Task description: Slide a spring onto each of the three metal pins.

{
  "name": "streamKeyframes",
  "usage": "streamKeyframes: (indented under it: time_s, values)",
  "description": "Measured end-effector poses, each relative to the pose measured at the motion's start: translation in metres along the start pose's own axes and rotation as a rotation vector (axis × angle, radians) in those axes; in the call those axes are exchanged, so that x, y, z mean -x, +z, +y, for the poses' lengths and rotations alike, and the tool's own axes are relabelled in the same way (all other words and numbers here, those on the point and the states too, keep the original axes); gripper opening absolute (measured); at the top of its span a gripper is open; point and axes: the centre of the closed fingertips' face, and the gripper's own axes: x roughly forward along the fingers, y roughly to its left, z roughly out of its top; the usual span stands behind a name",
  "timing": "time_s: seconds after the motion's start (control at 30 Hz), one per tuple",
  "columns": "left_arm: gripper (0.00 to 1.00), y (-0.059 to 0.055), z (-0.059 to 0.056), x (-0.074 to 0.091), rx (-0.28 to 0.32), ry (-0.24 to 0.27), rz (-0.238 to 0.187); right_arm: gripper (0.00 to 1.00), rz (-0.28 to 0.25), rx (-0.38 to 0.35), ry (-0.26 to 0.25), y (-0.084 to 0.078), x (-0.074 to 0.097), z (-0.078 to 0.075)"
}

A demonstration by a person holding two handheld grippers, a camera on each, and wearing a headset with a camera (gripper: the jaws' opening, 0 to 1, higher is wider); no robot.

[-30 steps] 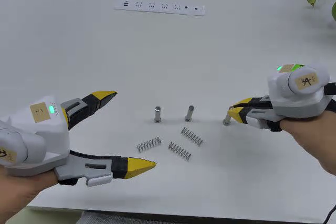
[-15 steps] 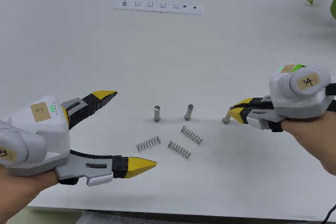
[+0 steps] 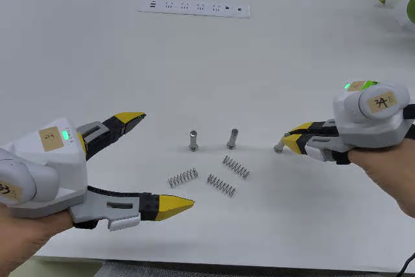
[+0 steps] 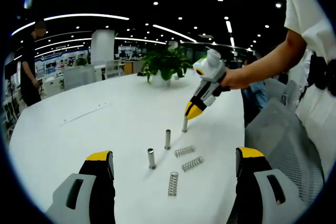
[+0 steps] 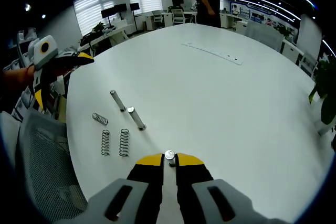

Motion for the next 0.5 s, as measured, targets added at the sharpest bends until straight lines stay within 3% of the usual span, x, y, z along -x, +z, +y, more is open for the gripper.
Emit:
streamKeyframes:
  time_s: [0.2,0.5]
  values:
    - [0.98,-0.0029,0.0037,0.0017,0.0,0.002,-0.001,0.1,0.004,0.001,-0.002,-0.0016,-0.0009,0.0013]
    - [0.98,0.002,-0.0012,-0.0005,-0.003,0.0,0.0,0.13,-0.004,-0.005,-0.006,-0.0023,0.0007,-0.0005]
